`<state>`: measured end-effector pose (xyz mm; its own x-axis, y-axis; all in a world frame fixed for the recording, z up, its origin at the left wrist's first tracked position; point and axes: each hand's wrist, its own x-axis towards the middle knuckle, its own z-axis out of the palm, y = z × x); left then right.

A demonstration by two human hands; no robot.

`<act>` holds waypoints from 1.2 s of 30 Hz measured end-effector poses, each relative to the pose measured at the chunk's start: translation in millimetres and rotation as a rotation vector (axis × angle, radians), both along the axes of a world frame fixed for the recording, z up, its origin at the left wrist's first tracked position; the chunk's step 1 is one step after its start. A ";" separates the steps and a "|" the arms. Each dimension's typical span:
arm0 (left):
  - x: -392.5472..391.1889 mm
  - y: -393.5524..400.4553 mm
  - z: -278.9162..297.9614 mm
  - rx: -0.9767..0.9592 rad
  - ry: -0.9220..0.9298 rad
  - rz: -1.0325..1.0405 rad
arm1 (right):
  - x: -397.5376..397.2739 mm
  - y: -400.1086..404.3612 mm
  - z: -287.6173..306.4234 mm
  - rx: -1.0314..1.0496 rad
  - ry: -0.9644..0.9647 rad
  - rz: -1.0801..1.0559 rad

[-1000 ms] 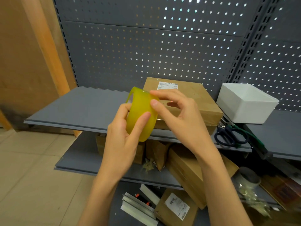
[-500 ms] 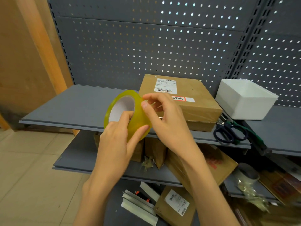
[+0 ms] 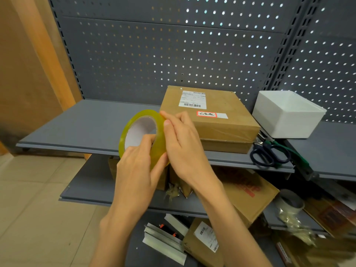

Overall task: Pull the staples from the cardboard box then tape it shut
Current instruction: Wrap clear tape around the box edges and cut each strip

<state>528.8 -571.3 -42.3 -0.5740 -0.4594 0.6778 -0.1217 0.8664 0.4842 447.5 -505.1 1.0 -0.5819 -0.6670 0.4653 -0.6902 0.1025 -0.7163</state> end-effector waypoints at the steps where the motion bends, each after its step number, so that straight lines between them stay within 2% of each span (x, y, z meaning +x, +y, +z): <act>1: 0.0 -0.6 -0.3 0.005 0.003 -0.005 | 1.2 -0.9 -0.6 0.000 0.010 0.005; 7: 1.2 -4.3 7.5 -0.004 0.005 -0.020 | -5.4 -3.7 8.3 -0.058 0.022 -0.011; 16: 0.0 2.7 6.0 -0.074 0.019 -0.010 | 1.5 -9.6 2.4 -0.131 0.084 -0.159; 36: -7.8 4.4 -1.7 -0.060 0.040 0.013 | -4.5 -16.8 -5.7 -0.096 0.090 -0.204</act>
